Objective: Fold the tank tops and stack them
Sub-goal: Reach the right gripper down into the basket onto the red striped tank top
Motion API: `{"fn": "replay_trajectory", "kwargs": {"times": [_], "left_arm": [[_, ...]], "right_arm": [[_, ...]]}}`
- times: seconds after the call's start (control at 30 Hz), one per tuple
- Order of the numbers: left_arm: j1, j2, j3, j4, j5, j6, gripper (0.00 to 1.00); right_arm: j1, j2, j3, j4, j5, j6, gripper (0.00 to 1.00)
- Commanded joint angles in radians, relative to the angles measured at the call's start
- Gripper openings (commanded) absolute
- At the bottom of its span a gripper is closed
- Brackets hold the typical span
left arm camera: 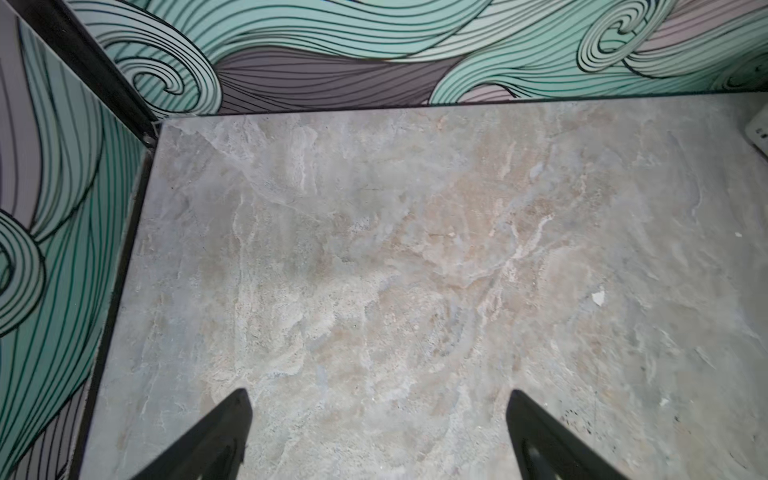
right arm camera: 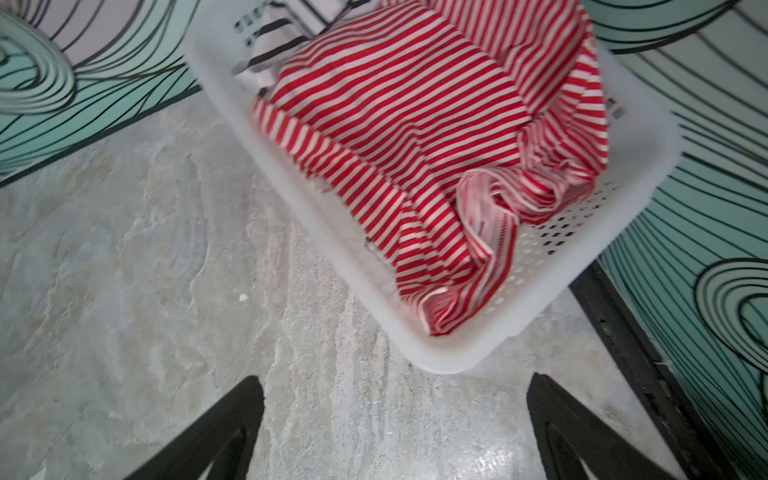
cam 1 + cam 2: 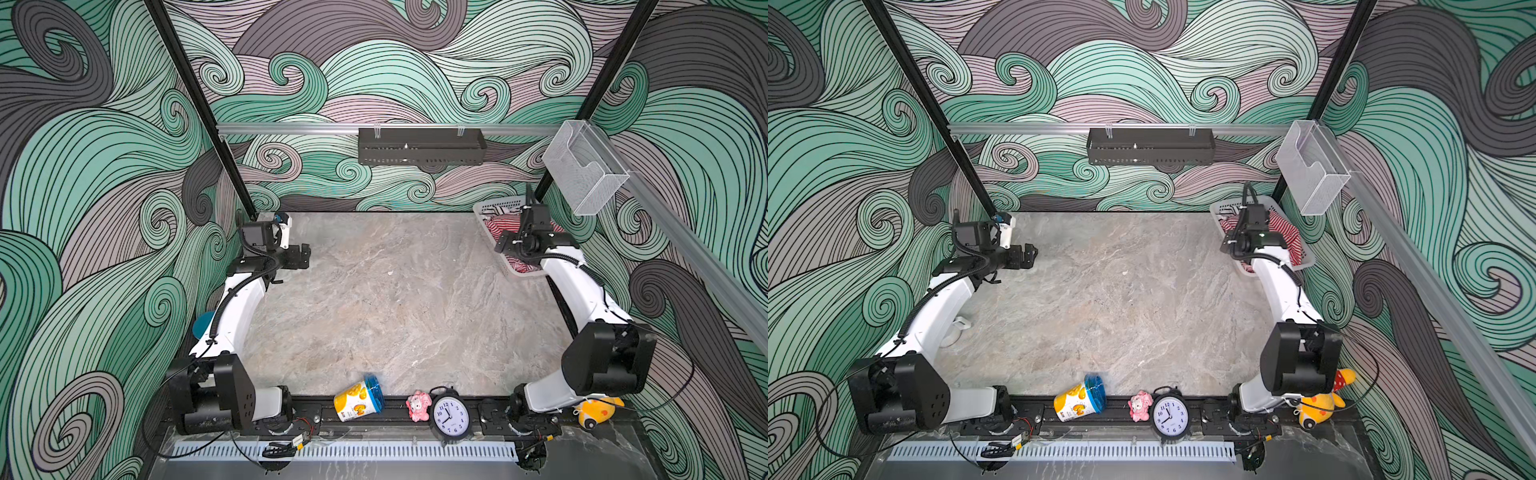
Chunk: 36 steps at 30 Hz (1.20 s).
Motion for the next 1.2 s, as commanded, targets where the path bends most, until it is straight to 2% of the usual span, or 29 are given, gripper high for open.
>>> {"fn": "replay_trajectory", "kwargs": {"times": [0.0,0.17,0.27,0.43,0.6,1.03,1.17], "left_arm": [[0.008,-0.018,-0.034,-0.147,0.062,0.048,0.96],[0.007,-0.084,-0.136,-0.063,0.066,0.065,0.95],[0.008,-0.099,-0.164,-0.045,0.057,0.086,0.95],[0.008,-0.072,-0.142,-0.086,0.051,0.089,0.95],[0.007,-0.047,-0.11,-0.142,0.056,0.055,0.94],[0.006,-0.041,-0.136,-0.125,0.061,0.051,0.93],[0.008,-0.04,-0.138,-0.126,0.061,0.047,0.93]], "right_arm": [[-0.064,0.108,0.1,-0.178,0.017,0.015,1.0],[-0.075,0.205,0.19,-0.186,0.195,-0.062,0.99],[-0.092,0.255,0.219,-0.186,0.222,-0.082,1.0],[-0.122,0.348,0.256,-0.188,0.142,-0.083,1.0],[-0.151,0.401,0.278,-0.19,-0.04,-0.071,0.99],[-0.153,0.363,0.243,-0.189,-0.26,-0.041,0.94],[-0.153,0.334,0.207,-0.167,-0.293,-0.04,0.91]]}}
